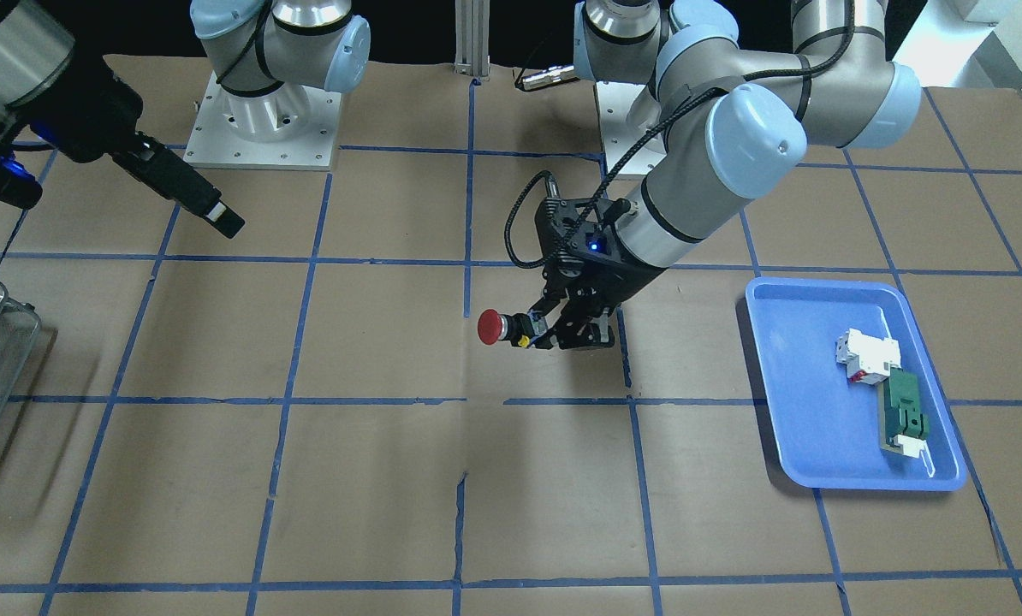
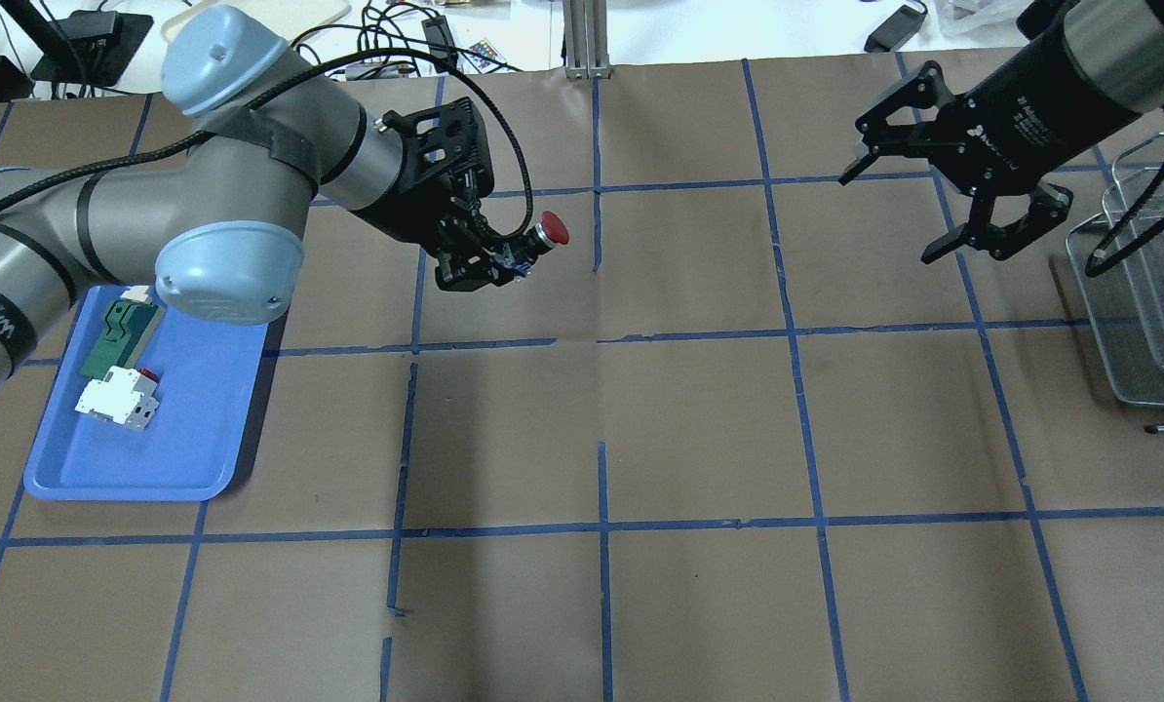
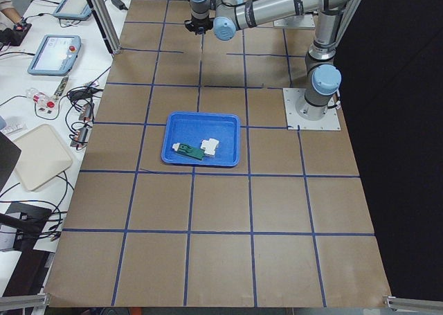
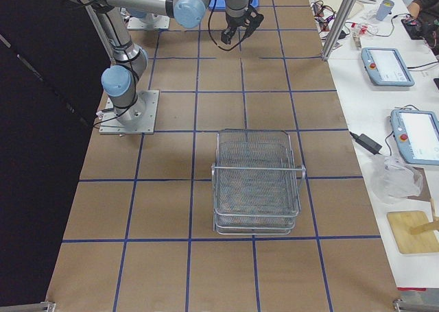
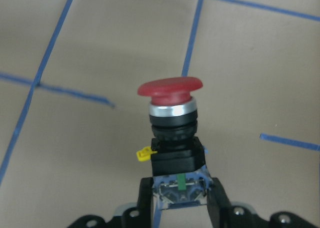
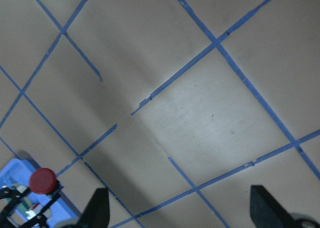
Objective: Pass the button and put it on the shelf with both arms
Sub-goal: 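Lift the button and carry it toward the right gripper while the right gripper approaches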
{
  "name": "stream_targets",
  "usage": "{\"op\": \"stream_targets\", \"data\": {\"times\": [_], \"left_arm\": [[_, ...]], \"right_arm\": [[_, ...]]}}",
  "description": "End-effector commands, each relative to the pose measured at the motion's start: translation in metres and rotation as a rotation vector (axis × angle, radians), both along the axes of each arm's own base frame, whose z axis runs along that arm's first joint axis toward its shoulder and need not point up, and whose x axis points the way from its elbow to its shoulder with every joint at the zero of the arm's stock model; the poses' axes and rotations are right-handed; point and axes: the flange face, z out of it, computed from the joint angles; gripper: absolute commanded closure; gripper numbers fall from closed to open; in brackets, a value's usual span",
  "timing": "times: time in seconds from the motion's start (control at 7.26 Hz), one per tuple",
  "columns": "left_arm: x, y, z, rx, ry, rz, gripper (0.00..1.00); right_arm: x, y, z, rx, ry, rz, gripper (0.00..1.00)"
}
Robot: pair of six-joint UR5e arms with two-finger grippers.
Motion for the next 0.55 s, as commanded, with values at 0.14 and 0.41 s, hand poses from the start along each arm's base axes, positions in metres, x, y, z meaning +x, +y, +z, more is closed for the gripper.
{"op": "stream_targets", "data": {"times": [0.14,0.41], "left_arm": [[-0.059,0.012,0.019,-0.110,0.013,-0.217,1.00],[-0.087,0.011,0.032,-0.148,0.026,-0.270,1.00]], "right_arm": [[0.008,-0.036,-0.015,0.140,-0.267,-0.252,0.00],[0.007,-0.043,-0.031,0.159,-0.275,-0.272,0.00]]}}
